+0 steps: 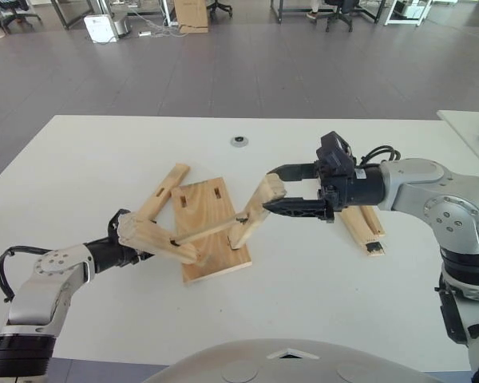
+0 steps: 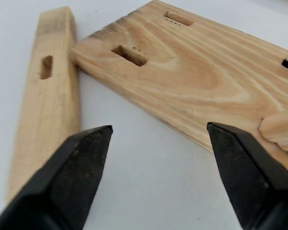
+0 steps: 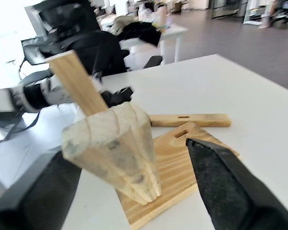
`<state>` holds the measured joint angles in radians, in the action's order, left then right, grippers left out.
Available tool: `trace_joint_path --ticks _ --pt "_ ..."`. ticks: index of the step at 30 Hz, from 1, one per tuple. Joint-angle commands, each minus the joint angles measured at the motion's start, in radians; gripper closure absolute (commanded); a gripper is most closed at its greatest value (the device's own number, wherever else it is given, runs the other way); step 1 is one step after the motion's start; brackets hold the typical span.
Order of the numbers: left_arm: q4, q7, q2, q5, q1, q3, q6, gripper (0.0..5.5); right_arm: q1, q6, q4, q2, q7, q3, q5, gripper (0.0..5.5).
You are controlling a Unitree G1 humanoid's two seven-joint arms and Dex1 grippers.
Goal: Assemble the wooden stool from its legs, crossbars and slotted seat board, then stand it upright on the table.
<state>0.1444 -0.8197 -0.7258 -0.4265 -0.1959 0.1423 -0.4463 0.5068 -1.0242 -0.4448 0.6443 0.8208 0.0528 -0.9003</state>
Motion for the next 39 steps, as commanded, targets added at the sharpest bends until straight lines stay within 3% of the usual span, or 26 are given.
trace_joint_path --ticks 1,9,13,18,21,27,29,34,39 --pt "0.026 -0.001 0.020 0.009 -0.017 -0.013 0.012 1.85 0.040 0.017 0.069 -0.025 -0.126 0.014 0.116 1.69" --pt "0.047 0.023 0.064 0.015 -0.018 -0.025 0.015 1.85 0.121 0.223 0.123 -0.151 -0.328 0.020 0.361 1.69" --pt "0.049 0.026 0.076 0.018 -0.019 -0.025 0.020 1.85 0.161 0.440 0.034 -0.203 -0.485 0.024 0.571 1.69" --pt "0.048 0.025 0.083 0.023 -0.021 -0.028 0.027 1.85 0.049 0.645 -0.163 -0.259 -0.586 0.175 0.817 1.69" --pt "0.040 0.024 0.087 0.029 -0.011 -0.035 0.031 1.85 -0.064 0.733 -0.133 -0.210 -0.564 0.323 0.985 1.69" --pt "0.013 0.018 0.094 0.037 0.035 -0.051 0.043 1.85 -0.106 0.536 -0.015 -0.119 -0.365 0.587 1.250 1.69" --pt "0.006 0.017 0.097 0.037 0.050 -0.055 0.046 1.85 -0.096 0.514 -0.003 -0.129 -0.321 0.624 1.298 1.69" --pt "0.001 0.015 0.102 0.041 0.049 -0.057 0.051 1.85 -0.078 0.523 -0.028 -0.209 -0.338 0.553 1.309 1.69" --pt "-0.005 0.017 0.114 0.045 0.065 -0.062 0.054 1.85 0.031 0.569 -0.011 -0.313 -0.428 0.369 1.276 1.69"
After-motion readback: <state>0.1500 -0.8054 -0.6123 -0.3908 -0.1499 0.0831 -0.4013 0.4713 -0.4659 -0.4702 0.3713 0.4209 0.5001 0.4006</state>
